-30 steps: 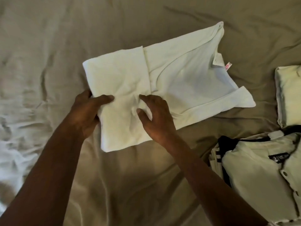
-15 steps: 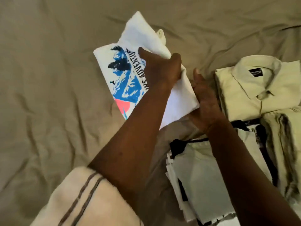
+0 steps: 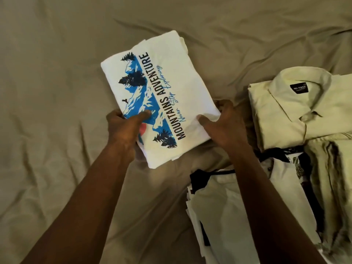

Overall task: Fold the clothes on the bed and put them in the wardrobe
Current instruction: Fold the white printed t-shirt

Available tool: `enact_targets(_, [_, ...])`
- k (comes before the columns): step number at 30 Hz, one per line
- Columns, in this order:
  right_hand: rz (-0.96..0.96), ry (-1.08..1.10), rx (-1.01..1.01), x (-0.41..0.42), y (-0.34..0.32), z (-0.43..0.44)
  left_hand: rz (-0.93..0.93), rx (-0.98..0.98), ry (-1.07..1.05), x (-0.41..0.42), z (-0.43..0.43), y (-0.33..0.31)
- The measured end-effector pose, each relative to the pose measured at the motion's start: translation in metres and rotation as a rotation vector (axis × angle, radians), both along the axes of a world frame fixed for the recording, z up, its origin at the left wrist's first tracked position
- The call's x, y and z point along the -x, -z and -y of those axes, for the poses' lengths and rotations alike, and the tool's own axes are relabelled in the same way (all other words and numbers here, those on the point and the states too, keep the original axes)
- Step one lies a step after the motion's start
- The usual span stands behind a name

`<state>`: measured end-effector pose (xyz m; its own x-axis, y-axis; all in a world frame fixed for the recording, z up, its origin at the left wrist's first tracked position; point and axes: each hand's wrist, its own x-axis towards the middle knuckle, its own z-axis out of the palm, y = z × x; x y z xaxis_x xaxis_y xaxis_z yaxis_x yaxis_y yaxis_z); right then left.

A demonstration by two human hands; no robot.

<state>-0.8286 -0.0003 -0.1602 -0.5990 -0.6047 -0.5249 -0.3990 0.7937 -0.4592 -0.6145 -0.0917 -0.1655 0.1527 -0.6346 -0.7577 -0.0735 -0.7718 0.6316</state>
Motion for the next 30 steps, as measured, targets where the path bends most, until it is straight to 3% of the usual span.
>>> enact_targets(4, [0.214, 0.042, 0.002, 0.008, -0.004, 0.013, -0.18, -0.02, 0.003, 0.008, -0.014, -0.005])
enact_targets(9, [0.547, 0.267, 0.143, 0.008, -0.008, 0.007, -0.382, -0.137, -0.006, -0.002, -0.027, -0.013])
enact_targets(15, [1.138, 0.552, 0.177, 0.009, -0.02, 0.005, -0.665, -0.217, -0.007, -0.022, -0.018, -0.028])
enact_targets(20, [1.273, 0.643, 0.333, -0.011, -0.037, -0.004, -0.613, -0.266, 0.051, -0.024, -0.021, -0.034])
enact_targets(23, [1.434, 0.84, 0.693, -0.034, -0.042, -0.01, -0.674, -0.22, -0.007, -0.022, -0.024, -0.034])
enact_targets(25, [1.447, 0.89, 0.823, -0.057, -0.039, -0.012, -0.724, -0.177, -0.057, -0.015, -0.034, -0.037])
enact_targets(30, [1.441, 0.784, 0.718, -0.095, -0.051, -0.021, -0.611, 0.035, -0.104, 0.004, -0.088, -0.055])
